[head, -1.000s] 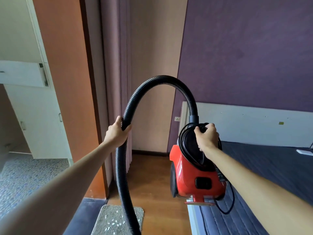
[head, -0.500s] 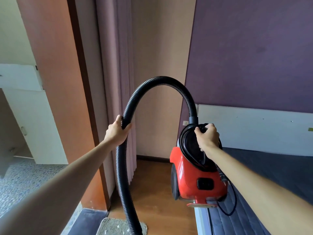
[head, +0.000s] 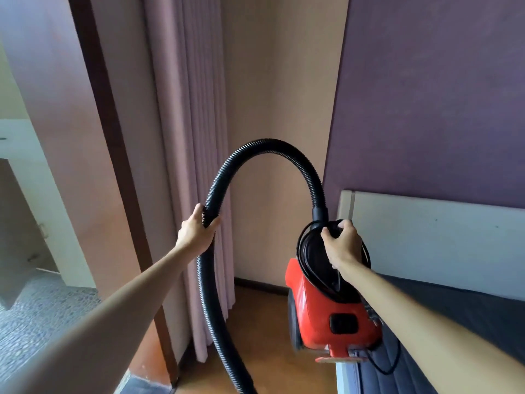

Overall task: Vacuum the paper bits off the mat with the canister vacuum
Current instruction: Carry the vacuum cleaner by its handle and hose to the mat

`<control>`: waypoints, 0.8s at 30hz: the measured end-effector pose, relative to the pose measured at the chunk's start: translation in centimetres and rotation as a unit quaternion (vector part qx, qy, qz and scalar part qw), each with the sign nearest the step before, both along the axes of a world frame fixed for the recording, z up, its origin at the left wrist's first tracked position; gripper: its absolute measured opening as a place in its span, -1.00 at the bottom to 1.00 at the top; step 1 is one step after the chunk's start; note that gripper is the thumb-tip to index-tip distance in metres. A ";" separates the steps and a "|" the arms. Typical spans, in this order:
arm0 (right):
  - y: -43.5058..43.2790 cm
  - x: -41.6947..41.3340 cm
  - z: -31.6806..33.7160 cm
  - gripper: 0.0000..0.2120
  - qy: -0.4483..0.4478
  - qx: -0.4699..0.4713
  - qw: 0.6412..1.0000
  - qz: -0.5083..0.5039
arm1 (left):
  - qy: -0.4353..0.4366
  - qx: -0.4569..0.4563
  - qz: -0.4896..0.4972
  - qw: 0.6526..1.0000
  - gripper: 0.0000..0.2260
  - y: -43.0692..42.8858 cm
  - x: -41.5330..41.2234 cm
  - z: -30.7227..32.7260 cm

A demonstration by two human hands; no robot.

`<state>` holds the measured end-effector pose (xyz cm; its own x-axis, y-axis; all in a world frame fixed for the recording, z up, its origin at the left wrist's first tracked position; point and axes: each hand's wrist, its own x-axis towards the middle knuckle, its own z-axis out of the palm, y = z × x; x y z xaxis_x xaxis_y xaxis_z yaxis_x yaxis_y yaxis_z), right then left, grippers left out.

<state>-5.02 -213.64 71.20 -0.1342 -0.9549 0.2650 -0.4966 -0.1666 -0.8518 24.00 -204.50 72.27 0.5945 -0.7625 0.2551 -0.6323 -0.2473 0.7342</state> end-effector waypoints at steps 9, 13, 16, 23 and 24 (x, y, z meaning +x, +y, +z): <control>-7.7 2.2 -1.6 -0.77 0.023 0.019 0.999 0.027 | 0.002 0.023 0.025 0.999 -0.68 -6.1 1.9 -1.3; -12.8 4.6 -2.2 -0.77 0.046 0.014 0.997 0.055 | 0.018 0.014 0.027 0.999 -0.70 -10.1 4.7 -2.1; -16.3 6.6 -2.7 -0.79 0.058 0.002 0.995 0.081 | 0.026 0.013 0.034 0.999 -0.70 -13.4 7.1 -2.7; -24.0 11.2 -3.7 -0.78 0.067 0.000 0.990 0.122 | 0.063 0.003 0.063 0.996 -0.74 -19.0 11.3 -3.7; -24.9 11.7 -3.8 -0.78 0.066 0.002 0.990 0.126 | 0.063 0.008 0.065 0.996 -0.74 -19.3 11.7 -3.9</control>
